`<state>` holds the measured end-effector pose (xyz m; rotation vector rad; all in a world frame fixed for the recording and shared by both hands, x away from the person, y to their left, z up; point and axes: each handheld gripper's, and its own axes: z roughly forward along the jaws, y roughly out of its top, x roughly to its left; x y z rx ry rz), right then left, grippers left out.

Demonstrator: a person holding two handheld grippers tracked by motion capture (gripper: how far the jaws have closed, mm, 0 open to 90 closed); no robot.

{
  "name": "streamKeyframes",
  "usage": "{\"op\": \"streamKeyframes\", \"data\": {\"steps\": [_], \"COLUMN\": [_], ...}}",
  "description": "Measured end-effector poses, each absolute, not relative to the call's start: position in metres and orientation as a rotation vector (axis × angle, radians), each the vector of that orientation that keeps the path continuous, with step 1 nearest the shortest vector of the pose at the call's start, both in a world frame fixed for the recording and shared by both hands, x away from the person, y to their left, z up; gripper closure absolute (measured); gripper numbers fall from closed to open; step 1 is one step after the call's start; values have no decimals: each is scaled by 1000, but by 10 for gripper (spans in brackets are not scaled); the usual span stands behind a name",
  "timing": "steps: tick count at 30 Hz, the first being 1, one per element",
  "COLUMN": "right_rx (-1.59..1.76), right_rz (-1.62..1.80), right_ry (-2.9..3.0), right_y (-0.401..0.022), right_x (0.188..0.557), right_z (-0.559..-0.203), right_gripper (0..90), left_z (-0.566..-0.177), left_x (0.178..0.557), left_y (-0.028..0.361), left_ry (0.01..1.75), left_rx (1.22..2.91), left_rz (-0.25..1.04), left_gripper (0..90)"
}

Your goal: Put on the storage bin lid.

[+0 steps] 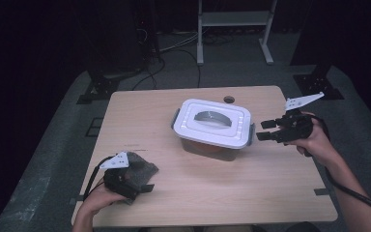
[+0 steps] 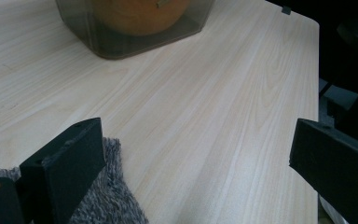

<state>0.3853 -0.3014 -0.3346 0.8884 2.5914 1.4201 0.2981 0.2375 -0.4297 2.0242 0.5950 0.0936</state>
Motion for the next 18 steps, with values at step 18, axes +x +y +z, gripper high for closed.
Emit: {"op": "streamKeyframes", "data": {"steps": [18], "right_rx": [959], "right_rz": [1446], "right_ry": [2580], "right_y": [-321], "right_x": [367], "right_z": [-360], "right_gripper": [352], "left_z": [-430], "left_x": [298], "left_y": [237], "left_ry": [593], "left_rx": [2024], "left_rz": [96], "left_gripper": [26]}}
